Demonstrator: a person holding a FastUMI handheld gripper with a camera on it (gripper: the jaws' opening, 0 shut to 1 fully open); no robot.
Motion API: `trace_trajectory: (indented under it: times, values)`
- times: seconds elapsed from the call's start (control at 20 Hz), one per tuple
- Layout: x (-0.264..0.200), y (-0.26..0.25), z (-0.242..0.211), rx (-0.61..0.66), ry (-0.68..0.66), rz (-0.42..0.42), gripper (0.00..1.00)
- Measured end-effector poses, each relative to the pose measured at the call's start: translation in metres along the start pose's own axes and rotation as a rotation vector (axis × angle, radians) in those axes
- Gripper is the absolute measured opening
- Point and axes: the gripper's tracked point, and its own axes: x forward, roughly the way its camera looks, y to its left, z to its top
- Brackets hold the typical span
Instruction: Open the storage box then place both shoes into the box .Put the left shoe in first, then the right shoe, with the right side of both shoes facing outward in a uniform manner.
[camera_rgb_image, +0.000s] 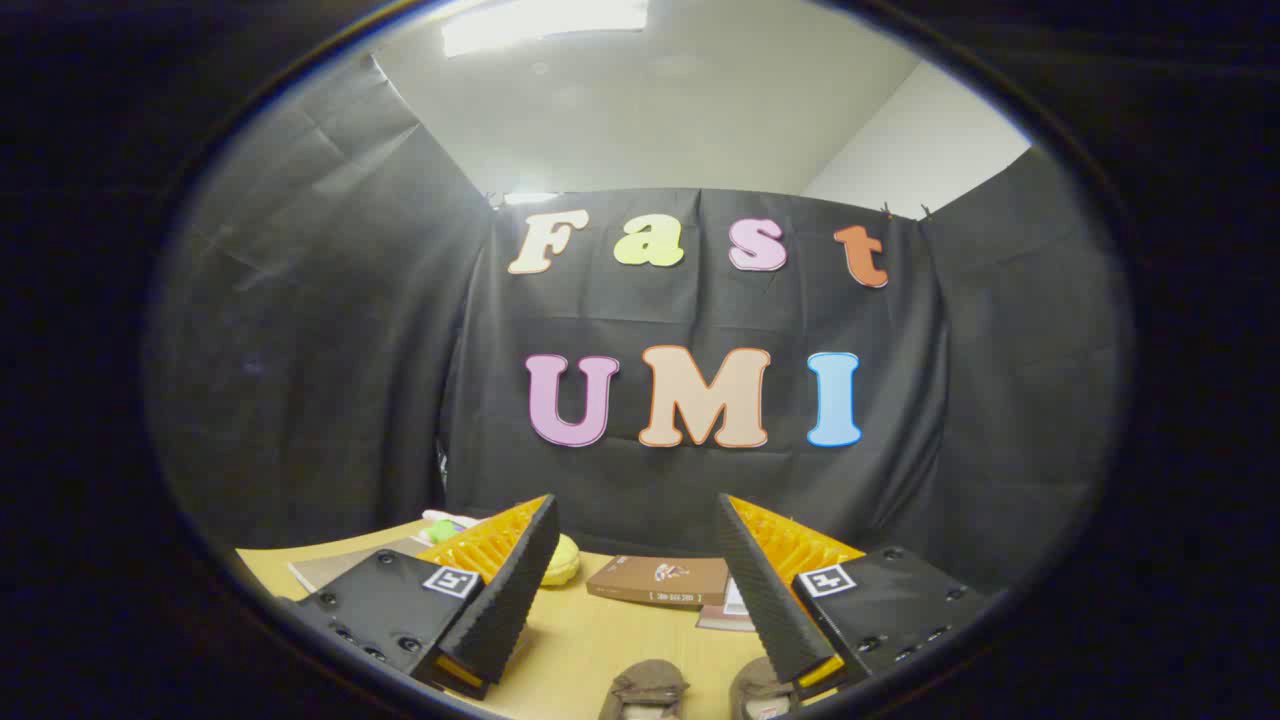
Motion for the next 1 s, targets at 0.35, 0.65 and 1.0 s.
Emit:
trace_trajectory:
  times: [0.35,0.65,1.0]
  values:
    - [0.004,-0.013,-0.007,0.0,0.01,-0.02,0.99]
    - [0.004,-0.023,-0.002,0.027,-0.007,-0.033,0.99]
    - [0.007,-0.029,-0.011,0.01,0.009,-0.042,0.99]
